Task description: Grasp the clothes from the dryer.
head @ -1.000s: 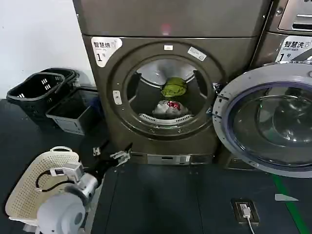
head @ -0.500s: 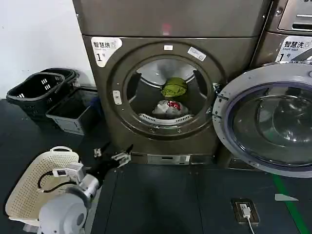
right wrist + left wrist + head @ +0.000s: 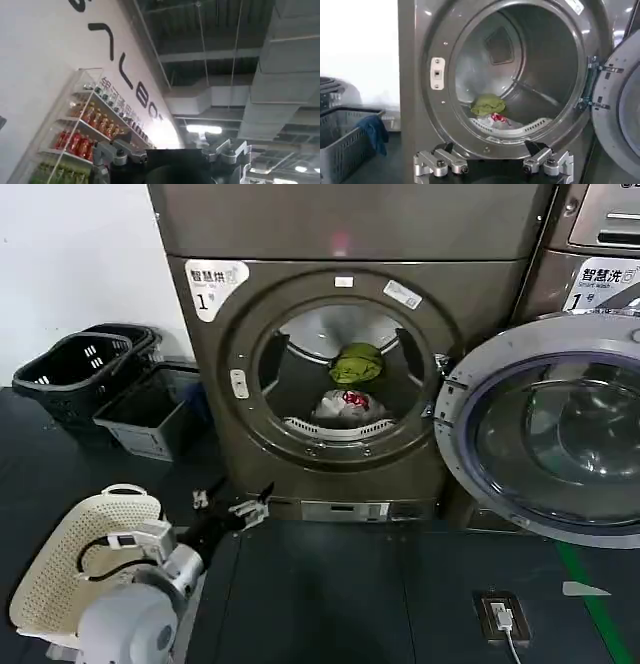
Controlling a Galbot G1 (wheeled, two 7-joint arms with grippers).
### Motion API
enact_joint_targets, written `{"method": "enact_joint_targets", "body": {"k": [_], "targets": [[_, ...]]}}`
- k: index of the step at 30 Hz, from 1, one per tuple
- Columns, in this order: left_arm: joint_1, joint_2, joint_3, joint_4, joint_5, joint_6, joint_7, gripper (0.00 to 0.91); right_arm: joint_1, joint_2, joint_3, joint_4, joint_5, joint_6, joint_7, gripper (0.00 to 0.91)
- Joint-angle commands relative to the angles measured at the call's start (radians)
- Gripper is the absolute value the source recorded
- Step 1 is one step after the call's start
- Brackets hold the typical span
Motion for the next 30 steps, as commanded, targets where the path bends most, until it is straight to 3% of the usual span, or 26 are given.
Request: {"method": "enact_joint_targets", "body": {"k": [1, 30], "targets": [[0.002, 0.000, 0.005, -0.001, 0.014, 0.036, 0.005, 0.907, -0.004, 0.001, 0.005, -0.002, -0.002, 0.002, -0.002, 0.907], [-0.012, -0.033, 0.017, 0.010, 0.019, 0.015, 0.014, 0.907, 0.007, 0.001, 0.000, -0.015, -0.048, 0.007, -0.005, 0.907]]}}
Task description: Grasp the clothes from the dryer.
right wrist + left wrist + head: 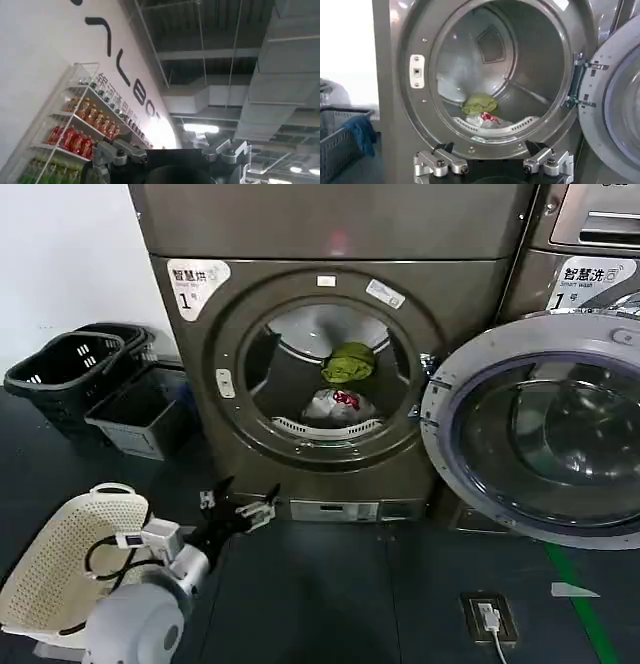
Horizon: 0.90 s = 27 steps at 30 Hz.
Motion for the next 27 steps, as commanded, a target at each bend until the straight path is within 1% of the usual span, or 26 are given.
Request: {"method": "enact_joint_targets", "body": {"k": [1, 27], "targets": [[0.001, -0.007, 0.005, 0.000, 0.003, 0.015, 0.001, 0.907, 0.002, 0.002, -0.001, 0.000, -0.013, 0.000, -0.002, 0.907], [-0.008, -0.009, 0.021, 0.019, 0.042, 0.000, 0.001, 0.907, -0.004, 0.001, 0.006, -0.006, -0.019, 0.016, -0.005, 0.907]]}}
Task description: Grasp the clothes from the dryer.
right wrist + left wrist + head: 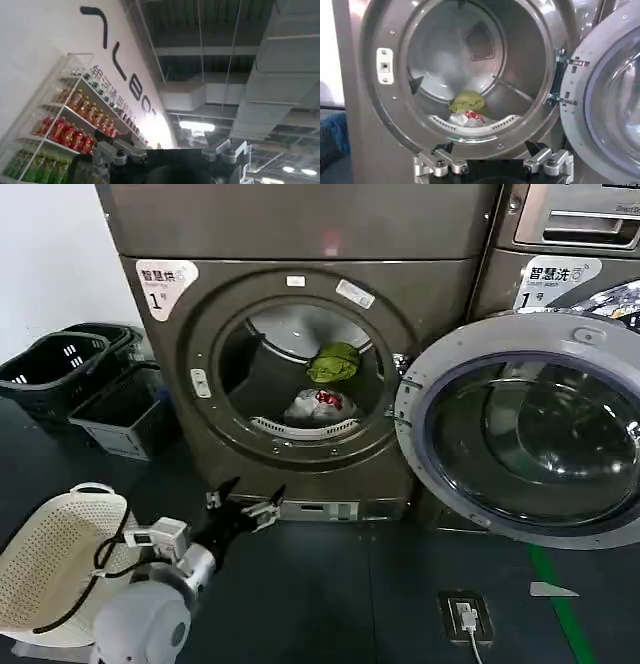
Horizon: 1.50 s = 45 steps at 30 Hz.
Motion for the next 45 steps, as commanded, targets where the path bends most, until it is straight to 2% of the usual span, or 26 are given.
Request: {"method": "enact_joint_targets", "body": {"k": [1, 12, 21, 45], "targets": [[-0.001, -0.002, 0.003, 0.000, 0.013, 0.000, 0.000, 0.907, 0.000, 0.002, 0.001, 0.002, 0.000, 0.002, -0.002, 0.907], [0.002, 0.003, 0.003, -0.005, 0.012, 0.003, 0.000, 0.907, -0.014, 0.002, 0.019, 0.004, -0.017, 0.000, 0.000, 0.907], [0.009, 0.002, 0.002, -0.011, 0.025, -0.004, -0.003, 0.907, -0.019, 0.000, 0.023, -0.006, -0.003, 0.037, -0.003, 0.907], [-0.002, -0.011, 0.009, -0.002, 0.071, -0.023, -0.015, 0.907, 0.000, -0.003, 0.007, -0.018, -0.009, 0.071, 0.006, 0.907]]}}
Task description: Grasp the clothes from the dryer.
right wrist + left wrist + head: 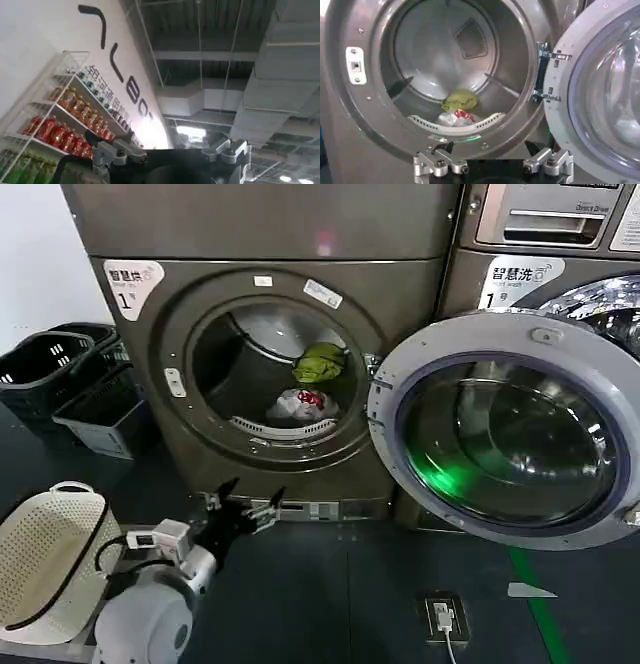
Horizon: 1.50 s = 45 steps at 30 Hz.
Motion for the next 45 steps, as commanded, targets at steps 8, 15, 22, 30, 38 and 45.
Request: {"method": "enact_joint_targets", "body": {"k": [8, 15, 22, 30, 38, 45], "targets": [[-0.010, -0.002, 0.007, 0.013, 0.010, -0.020, -0.010, 0.907, 0.008, 0.003, -0.012, 0.003, -0.003, 0.008, 0.002, 0.907], [-0.013, 0.000, 0.008, 0.016, 0.012, -0.018, -0.012, 0.907, 0.017, 0.006, -0.021, 0.002, -0.003, 0.011, 0.003, 0.907], [-0.011, -0.004, 0.012, 0.016, 0.022, -0.021, -0.012, 0.907, 0.020, 0.014, -0.033, 0.005, -0.002, 0.016, 0.000, 0.907], [-0.011, -0.007, 0.013, 0.011, 0.020, -0.020, -0.012, 0.907, 0.022, 0.014, -0.036, 0.007, -0.002, 0.021, -0.001, 0.907], [-0.020, 0.001, 0.011, 0.010, 0.015, -0.019, -0.014, 0.907, 0.011, 0.011, -0.024, 0.010, 0.004, 0.019, -0.002, 0.907], [-0.025, 0.000, 0.016, 0.010, 0.015, -0.020, -0.013, 0.907, 0.005, 0.010, -0.021, 0.012, 0.013, 0.019, -0.001, 0.907]]}}
